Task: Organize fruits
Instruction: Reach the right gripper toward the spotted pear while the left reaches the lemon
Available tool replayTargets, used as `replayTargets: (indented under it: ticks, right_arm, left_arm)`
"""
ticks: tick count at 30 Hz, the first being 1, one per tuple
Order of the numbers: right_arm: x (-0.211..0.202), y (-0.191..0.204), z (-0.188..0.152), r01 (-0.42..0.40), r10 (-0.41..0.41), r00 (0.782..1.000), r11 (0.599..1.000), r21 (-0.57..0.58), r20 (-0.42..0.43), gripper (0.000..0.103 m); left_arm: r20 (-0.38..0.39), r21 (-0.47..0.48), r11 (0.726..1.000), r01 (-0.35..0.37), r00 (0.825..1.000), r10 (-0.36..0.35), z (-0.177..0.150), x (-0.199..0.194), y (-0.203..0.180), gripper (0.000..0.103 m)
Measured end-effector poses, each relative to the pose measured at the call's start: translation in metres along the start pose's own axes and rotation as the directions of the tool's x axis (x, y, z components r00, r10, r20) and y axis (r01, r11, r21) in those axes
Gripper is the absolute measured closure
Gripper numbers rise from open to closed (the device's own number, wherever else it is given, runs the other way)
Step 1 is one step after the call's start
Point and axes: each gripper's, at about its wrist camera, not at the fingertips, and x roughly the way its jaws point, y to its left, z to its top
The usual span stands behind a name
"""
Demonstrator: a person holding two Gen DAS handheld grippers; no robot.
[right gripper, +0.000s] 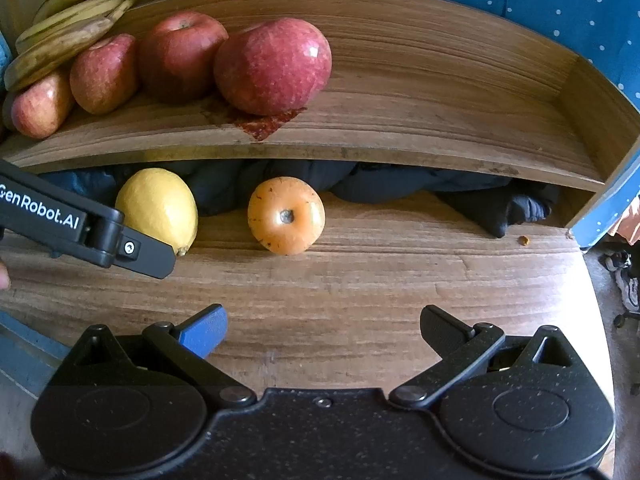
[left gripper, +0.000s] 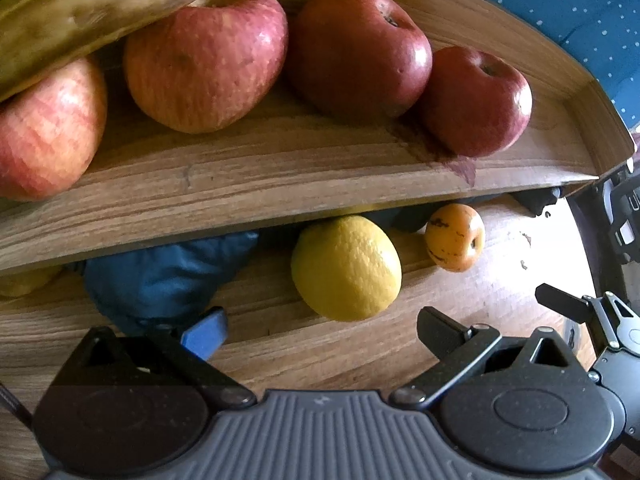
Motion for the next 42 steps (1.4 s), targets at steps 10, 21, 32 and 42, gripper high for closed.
replayTargets:
  ticks: [10, 21, 32, 42]
  right_arm:
    - [0.009, 0.005, 0.007, -0.024, 0.025, 0.999, 0.999, -0.021, 0.036, 0.001]
    - [0.023, 0.012, 0.014, -0.019, 0.024, 0.997, 0.997, -0.073, 0.072, 0.001]
    - [0.032, 0.021, 0.023, -0.047, 0.057, 0.993, 0.994, -0.101, 0.1, 0.006]
    - [0.032, 0.021, 0.023, -0.055, 0.067, 0.992, 0.993, -0.108, 0.111, 0.015]
  left_arm:
    - [0.018, -0.036, 0.999, 0.001, 1.0, 0.0, 0.011, -0.003, 0.01, 0.001]
    - [0.024, -0.065, 0.998, 0.01, 1.0, -0.009, 0.016, 0.001, 0.011, 0.001]
    - [0.038, -0.086, 0.996, 0.027, 0.999, -0.024, 0.015, 0.001, 0.021, 0.001]
    - [0.058, -0.093, 0.993, 0.072, 0.996, -0.066, 0.011, -0.011, 0.028, 0.013]
